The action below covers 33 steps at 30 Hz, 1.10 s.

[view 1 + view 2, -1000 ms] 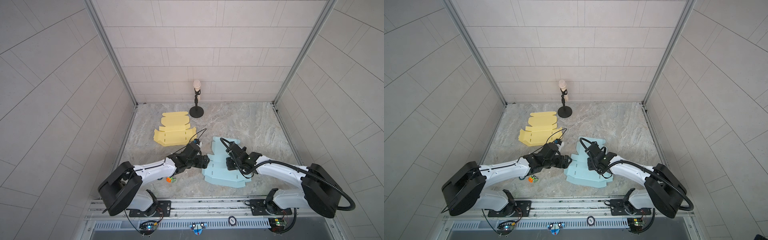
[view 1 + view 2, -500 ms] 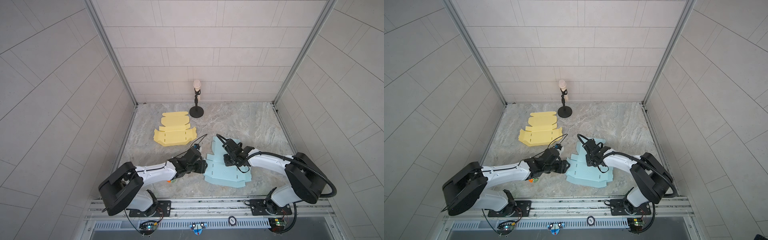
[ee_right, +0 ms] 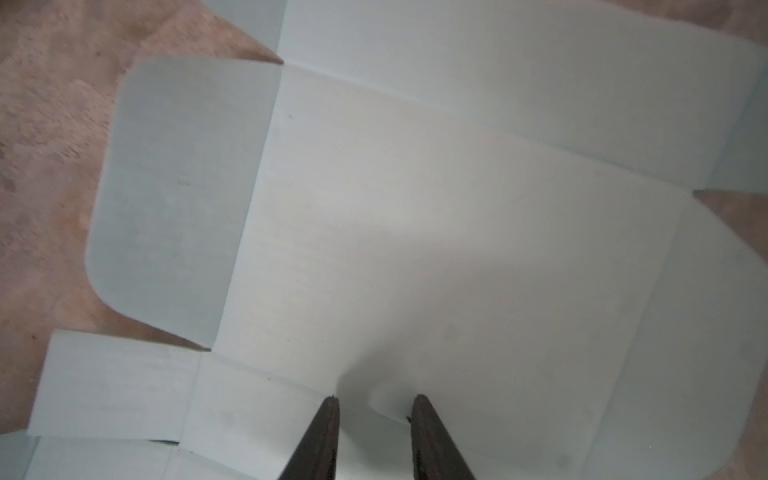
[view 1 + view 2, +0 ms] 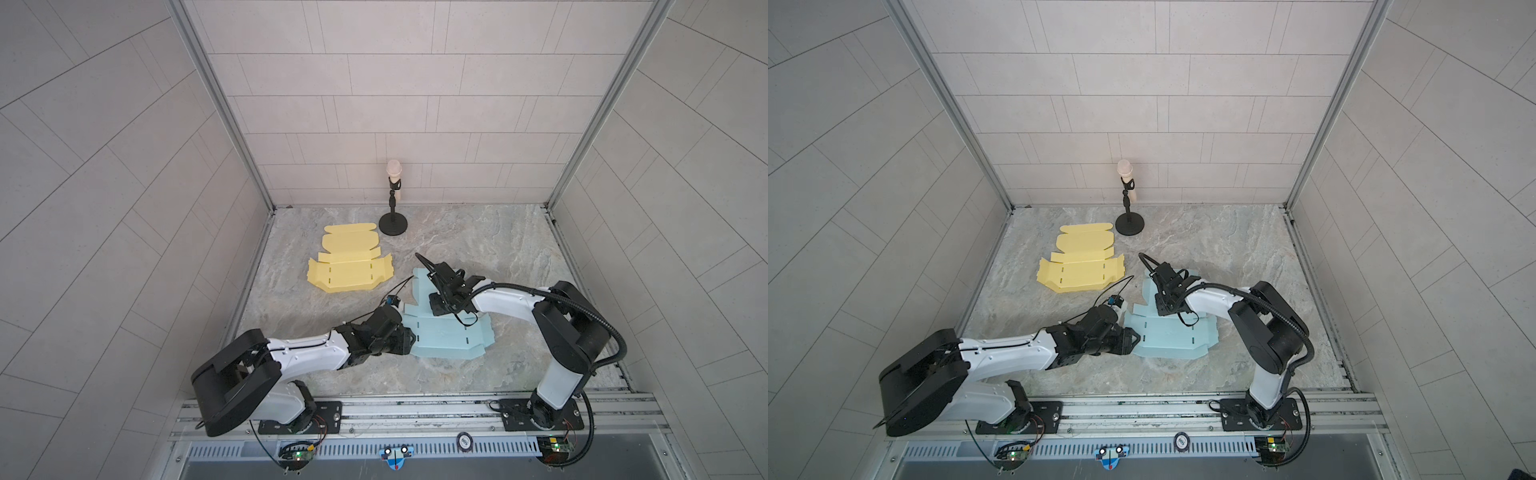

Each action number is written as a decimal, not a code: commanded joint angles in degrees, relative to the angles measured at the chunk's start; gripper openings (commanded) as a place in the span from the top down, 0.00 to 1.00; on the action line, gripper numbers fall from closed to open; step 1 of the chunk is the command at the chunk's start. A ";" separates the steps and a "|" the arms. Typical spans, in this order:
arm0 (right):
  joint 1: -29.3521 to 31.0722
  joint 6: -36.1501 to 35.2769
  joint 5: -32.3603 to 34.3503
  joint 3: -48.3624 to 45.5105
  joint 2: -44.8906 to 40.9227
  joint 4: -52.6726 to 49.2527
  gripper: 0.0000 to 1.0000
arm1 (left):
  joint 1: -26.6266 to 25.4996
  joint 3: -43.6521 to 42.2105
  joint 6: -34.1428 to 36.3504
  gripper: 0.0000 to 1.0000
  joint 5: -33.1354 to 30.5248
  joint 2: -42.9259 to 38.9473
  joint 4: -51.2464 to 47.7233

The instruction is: Fold the paper box

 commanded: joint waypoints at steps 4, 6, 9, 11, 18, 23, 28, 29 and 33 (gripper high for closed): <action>0.58 -1.74 -1.91 5.87 5.78 -1.03 0.68 | -0.44 -0.92 -2.06 0.46 0.12 0.54 3.94; 0.49 -2.21 -1.89 7.74 6.85 -1.45 0.68 | -0.45 -1.08 -2.92 0.44 0.75 1.12 6.55; 0.36 -2.76 -1.75 9.75 7.62 -2.23 0.69 | -0.45 -1.15 -3.71 0.35 1.60 1.96 8.68; -0.04 -2.81 -1.62 9.91 7.15 -2.26 0.68 | -0.45 -1.48 -3.71 0.28 1.44 1.26 8.15; -1.47 -4.05 -0.51 8.13 0.09 -4.37 0.56 | 4.10 -0.39 2.54 0.08 -0.01 -8.02 -2.36; -1.46 -3.63 -1.42 6.51 -6.28 -4.88 0.34 | 9.44 2.36 5.70 0.06 1.33 -10.45 -6.52; -0.84 -2.69 -1.88 3.61 -12.16 -5.45 0.19 | 17.52 8.47 9.09 0.05 5.57 -5.99 -5.86; -0.32 -2.37 -1.60 2.92 -13.47 -5.85 0.17 | 19.05 10.37 9.67 0.05 6.96 -3.91 -5.06; 1.44 -0.95 0.48 -0.98 -19.27 -7.76 0.15 | 23.78 18.17 9.78 0.06 11.29 5.30 -2.54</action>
